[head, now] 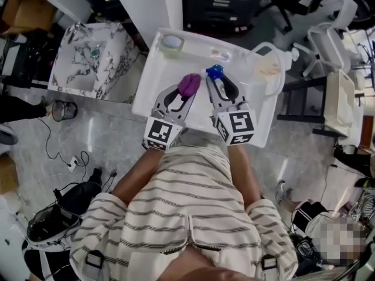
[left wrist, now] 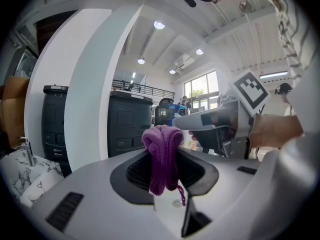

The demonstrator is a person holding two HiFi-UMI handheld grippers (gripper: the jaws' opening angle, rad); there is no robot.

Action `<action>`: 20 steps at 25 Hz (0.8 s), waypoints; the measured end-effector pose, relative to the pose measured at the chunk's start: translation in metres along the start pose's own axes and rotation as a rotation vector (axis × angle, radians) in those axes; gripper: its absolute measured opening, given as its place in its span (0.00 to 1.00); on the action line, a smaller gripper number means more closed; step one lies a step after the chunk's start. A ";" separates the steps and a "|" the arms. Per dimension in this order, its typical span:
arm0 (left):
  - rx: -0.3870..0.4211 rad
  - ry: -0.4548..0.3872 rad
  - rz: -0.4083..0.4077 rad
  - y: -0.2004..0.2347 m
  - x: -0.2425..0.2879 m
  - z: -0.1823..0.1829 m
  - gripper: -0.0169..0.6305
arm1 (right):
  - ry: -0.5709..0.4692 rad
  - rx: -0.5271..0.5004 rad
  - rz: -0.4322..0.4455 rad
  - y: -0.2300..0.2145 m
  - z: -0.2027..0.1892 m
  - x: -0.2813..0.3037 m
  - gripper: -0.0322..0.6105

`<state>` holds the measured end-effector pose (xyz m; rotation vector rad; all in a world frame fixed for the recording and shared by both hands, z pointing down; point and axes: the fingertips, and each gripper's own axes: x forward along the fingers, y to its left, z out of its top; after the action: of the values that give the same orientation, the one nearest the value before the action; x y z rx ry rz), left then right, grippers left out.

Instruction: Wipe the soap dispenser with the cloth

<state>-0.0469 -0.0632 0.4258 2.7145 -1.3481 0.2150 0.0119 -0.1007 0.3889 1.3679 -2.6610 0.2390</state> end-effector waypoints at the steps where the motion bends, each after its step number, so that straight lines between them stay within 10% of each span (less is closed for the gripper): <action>1: 0.005 0.001 -0.002 -0.002 -0.001 -0.001 0.21 | 0.001 -0.002 0.000 0.001 0.000 0.000 0.26; 20: 0.072 -0.011 -0.109 -0.037 0.002 -0.004 0.21 | -0.008 -0.009 0.003 0.012 0.005 -0.005 0.25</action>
<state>-0.0165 -0.0423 0.4288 2.8422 -1.2125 0.2440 0.0050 -0.0909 0.3820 1.3645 -2.6674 0.2226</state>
